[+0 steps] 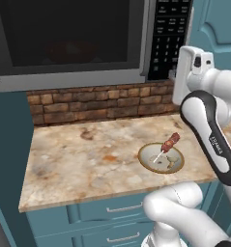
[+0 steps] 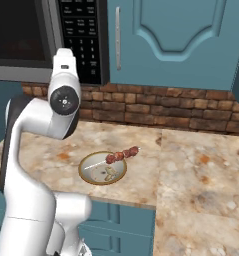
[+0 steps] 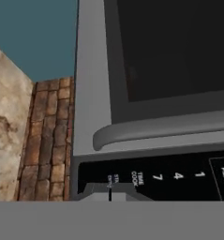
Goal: Place the bowl containing the shrimp and garlic in the microwave. Close the microwave door and press the start button to microwave the meal.
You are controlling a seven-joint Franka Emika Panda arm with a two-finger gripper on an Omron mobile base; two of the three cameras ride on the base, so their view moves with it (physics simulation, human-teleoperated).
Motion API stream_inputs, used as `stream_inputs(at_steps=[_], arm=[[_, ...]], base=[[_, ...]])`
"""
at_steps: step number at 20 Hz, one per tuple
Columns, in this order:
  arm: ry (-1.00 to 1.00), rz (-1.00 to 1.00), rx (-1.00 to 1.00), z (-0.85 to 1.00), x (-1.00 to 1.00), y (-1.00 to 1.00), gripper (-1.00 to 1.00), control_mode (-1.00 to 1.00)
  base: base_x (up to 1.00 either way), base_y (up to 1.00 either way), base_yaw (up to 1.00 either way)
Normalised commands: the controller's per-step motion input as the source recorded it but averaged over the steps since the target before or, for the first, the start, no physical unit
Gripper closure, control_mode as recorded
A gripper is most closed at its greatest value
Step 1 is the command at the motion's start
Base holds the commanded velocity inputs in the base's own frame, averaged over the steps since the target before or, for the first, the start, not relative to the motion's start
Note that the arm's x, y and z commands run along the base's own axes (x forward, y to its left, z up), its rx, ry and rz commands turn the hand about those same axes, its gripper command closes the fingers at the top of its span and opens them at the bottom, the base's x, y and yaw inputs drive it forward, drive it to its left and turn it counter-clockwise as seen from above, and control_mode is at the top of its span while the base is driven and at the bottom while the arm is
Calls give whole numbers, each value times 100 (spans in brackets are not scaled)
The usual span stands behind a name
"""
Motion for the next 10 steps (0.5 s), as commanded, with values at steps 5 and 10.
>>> stream_inputs(at_steps=[5, 10], arm=[[0, 0, 0, -7, 36, 0, 100, -100], [0, 0, 0, -12, 37, 2, 100, -100]], base=[[0, 0, 0], [0, 0, 0]])
